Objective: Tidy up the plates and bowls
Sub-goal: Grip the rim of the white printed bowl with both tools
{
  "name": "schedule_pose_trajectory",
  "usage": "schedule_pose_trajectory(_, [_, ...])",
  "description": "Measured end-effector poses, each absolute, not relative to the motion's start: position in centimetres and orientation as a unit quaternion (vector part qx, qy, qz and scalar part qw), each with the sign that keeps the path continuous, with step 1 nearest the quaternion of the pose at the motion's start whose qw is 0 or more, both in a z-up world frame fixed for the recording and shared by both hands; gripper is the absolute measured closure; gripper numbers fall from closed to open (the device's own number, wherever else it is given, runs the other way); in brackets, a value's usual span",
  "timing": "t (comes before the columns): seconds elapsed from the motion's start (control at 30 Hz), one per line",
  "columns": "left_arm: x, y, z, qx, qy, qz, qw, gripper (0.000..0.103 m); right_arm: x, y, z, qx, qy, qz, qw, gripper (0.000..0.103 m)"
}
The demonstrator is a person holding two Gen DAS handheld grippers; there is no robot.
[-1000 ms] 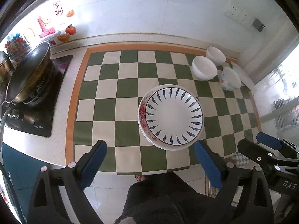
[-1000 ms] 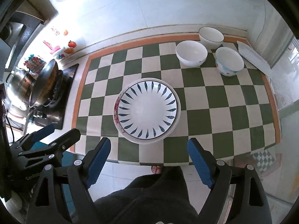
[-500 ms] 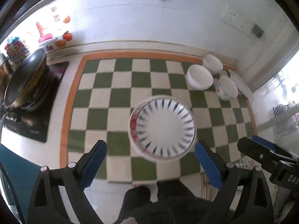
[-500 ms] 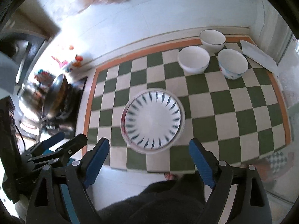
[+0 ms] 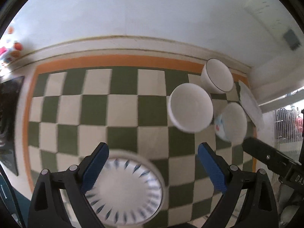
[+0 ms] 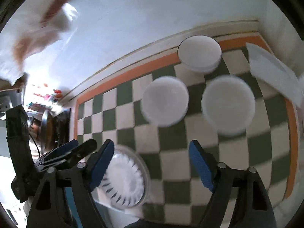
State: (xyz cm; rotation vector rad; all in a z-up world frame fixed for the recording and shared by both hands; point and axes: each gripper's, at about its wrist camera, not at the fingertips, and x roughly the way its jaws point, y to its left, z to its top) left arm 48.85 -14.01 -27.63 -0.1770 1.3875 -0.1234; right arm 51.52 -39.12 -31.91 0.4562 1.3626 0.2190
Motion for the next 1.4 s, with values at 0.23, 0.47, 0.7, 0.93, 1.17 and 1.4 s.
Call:
schedule_pose_trajectory(0.23, [55.0,-16.5,-33.6,-0.098,0.691,-0.053,0.714,0.025,61.4,-40.5,-39.5,0.162,0.686,0.109,0.701,0.038])
schedule_pose_trajectory(0.47, [56.9,-17.8,-37.4,-0.102,0.721,-0.046,0.684,0.042,64.5,-40.3,-44.7,0.145,0.723,0.122,0.665,0.055])
schedule_pose_trajectory(0.7, [57.0,-18.2,-39.4,-0.111,0.734,-0.044,0.669,0.065,64.9,-39.6,-47.2,0.124,0.741,0.132,0.647,0.074])
schedule_pose_trajectory(0.93, [57.1,-18.6,-40.3,-0.119,0.743,-0.063,0.656,0.087,64.7,-38.6,-47.5,0.107,0.745,0.129,0.645,0.091])
schedule_pose_trajectory(1.17, [57.2,-18.6,-40.1,-0.115,0.741,-0.061,0.659,0.087,64.4,-38.1,-47.4,0.096,0.746,0.121,0.648,0.094])
schedule_pose_trajectory(1.4, [56.5,-19.0,-38.2,-0.105,0.731,-0.063,0.671,0.087,63.5,-37.8,-46.1,0.1,0.741,0.121,0.653,0.095])
